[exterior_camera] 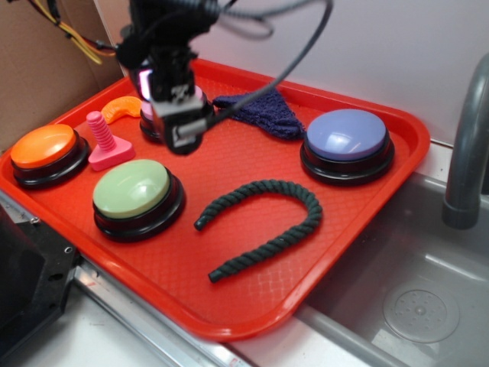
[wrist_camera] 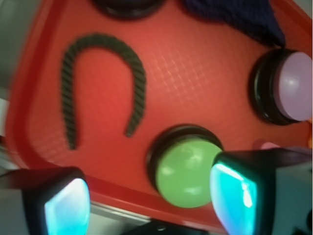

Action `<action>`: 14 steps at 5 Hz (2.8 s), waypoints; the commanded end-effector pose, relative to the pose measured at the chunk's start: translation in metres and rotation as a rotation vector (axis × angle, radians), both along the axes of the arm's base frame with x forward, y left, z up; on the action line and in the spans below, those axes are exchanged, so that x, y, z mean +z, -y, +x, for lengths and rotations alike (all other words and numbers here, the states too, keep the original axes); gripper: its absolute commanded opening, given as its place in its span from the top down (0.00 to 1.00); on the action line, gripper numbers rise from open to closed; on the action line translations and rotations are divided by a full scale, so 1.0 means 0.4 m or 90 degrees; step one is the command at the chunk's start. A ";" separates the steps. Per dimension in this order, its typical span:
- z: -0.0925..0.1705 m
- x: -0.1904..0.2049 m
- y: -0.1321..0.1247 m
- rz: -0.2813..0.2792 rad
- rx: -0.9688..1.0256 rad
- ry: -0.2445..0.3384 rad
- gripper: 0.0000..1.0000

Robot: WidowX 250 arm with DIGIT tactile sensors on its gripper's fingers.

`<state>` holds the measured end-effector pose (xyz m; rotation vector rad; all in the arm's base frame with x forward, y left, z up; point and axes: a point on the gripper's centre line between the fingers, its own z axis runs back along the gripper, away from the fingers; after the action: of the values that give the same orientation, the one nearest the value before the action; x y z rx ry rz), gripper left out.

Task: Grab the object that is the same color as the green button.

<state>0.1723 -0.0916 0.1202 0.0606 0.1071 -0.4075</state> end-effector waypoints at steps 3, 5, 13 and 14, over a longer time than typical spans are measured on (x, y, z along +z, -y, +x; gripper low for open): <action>0.016 -0.143 -0.049 -0.121 0.048 -0.013 0.00; 0.033 -0.156 -0.027 -0.114 0.037 -0.027 0.00; 0.073 -0.024 -0.013 -0.168 0.030 0.014 0.00; 0.073 -0.024 -0.013 -0.168 0.030 0.014 0.00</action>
<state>0.1973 -0.0833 0.0968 -0.1912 0.0975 -0.3647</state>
